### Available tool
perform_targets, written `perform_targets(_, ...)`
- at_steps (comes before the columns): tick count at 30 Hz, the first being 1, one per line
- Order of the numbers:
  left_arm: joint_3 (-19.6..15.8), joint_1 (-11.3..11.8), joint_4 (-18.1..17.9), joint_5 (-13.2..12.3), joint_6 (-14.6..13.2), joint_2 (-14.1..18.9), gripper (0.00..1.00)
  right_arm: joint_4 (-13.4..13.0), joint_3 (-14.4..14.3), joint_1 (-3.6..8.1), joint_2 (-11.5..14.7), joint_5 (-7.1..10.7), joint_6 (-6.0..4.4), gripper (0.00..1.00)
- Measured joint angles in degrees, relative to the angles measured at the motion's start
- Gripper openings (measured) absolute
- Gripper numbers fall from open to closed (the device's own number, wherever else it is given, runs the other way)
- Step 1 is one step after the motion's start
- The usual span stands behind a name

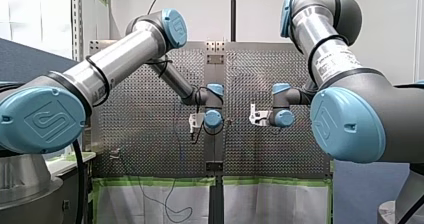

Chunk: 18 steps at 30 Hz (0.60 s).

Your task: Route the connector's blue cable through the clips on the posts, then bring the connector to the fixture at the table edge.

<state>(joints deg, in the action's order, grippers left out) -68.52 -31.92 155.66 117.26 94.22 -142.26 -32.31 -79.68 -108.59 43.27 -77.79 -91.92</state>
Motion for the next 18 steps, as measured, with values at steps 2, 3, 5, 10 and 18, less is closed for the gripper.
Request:
perform_targets(2,-0.22,-0.21,0.32,0.22,-0.48,0.00,0.48,0.07,0.00,0.00,-0.02,0.00,0.01,0.00)
perform_targets(3,-0.30,-0.32,0.56,0.46,-0.66,0.00,0.48,0.10,-0.01,0.00,-0.02,0.00,0.01,0.00)
perform_targets(5,-0.38,-0.53,1.14,1.04,-0.86,0.01,0.51,0.11,0.00,-0.01,-0.04,0.00,-0.01,0.00)
perform_targets(10,-0.43,-0.95,2.99,2.24,-1.55,0.02,0.51,0.30,0.00,-0.07,-0.05,0.00,-0.03,0.00)
perform_targets(18,-0.60,-1.92,5.94,2.33,-3.42,0.19,1.00,0.81,-0.01,-0.14,-0.06,0.00,0.05,0.00)
